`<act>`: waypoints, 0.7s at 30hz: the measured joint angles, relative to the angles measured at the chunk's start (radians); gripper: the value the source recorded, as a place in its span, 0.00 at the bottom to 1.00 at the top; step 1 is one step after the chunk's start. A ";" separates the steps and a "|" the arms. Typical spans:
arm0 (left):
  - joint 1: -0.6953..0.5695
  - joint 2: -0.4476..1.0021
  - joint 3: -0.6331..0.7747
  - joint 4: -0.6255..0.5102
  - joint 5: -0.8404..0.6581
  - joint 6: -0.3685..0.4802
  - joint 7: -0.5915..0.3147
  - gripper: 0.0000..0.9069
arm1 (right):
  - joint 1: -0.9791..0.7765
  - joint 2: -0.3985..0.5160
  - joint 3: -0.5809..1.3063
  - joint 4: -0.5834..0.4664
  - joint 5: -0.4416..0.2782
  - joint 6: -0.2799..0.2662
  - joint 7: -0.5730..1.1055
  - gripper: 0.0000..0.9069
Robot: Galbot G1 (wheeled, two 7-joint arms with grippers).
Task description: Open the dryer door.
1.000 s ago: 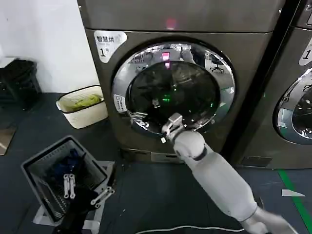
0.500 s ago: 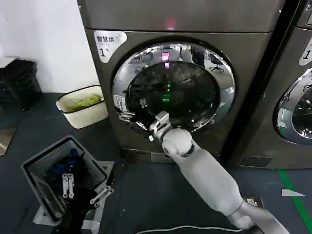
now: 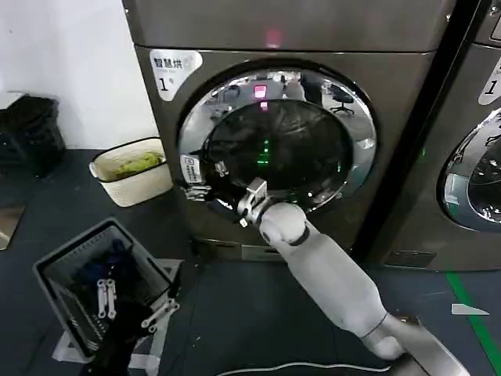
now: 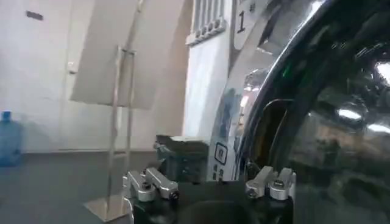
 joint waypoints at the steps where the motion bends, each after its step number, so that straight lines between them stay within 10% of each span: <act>1: -0.002 0.000 -0.006 0.003 -0.004 0.001 0.000 1.00 | 0.000 -0.005 -0.001 0.006 0.012 -0.005 -0.010 1.00; 21: -0.147 0.103 -0.273 0.092 -0.247 0.143 0.065 1.00 | -0.055 -0.257 -0.028 0.285 0.249 -0.070 -0.204 1.00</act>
